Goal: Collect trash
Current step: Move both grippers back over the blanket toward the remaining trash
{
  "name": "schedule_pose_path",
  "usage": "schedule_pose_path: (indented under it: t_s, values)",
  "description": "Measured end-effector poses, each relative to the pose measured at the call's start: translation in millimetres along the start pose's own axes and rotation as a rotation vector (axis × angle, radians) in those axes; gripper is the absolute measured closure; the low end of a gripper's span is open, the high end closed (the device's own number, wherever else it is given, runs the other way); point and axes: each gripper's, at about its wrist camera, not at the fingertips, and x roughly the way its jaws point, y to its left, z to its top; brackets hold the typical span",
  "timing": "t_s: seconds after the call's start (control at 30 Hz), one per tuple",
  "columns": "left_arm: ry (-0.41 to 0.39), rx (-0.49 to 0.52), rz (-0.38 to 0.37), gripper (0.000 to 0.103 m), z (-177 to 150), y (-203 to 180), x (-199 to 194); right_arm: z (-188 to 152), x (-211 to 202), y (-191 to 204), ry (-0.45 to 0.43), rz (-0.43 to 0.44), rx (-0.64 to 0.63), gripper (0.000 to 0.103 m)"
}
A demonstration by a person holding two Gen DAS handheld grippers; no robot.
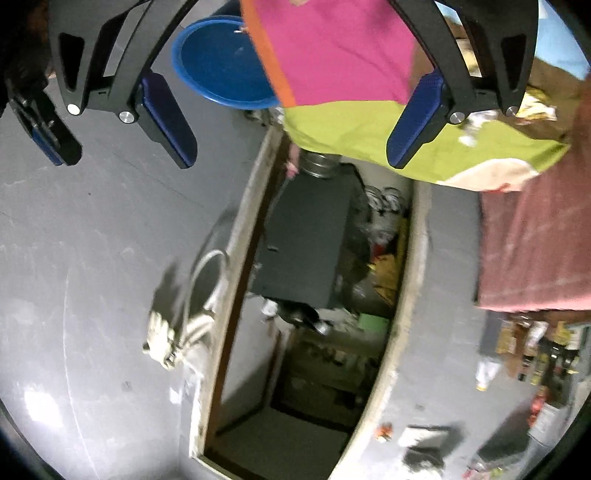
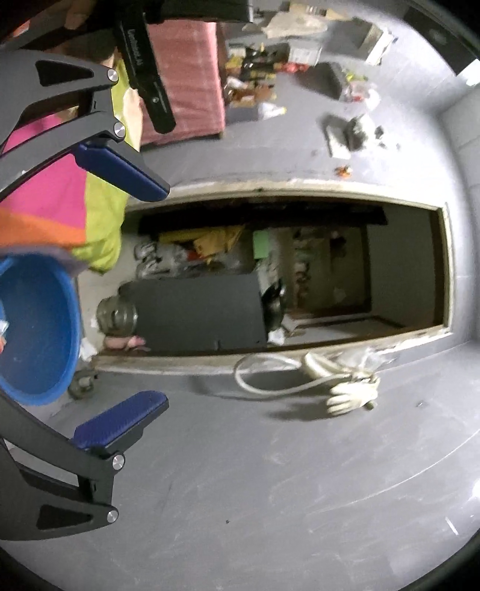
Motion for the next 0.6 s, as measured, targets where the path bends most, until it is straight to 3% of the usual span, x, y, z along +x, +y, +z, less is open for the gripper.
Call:
schedule_pose_path:
  t_s: [0.3, 0.6]
  values:
    - [-0.096, 0.038, 0.126, 0.002, -6.6, 40.8, -86.0, 5.2, -28.0, 58.2, -0.095, 0.078, -0.002, 0.0]
    - [-0.114, 0.022, 0.301, 0.002, -27.5, 93.4, -146.6, -9.1, -33.1, 118.1, -0.097, 0.177, -0.006, 0.0]
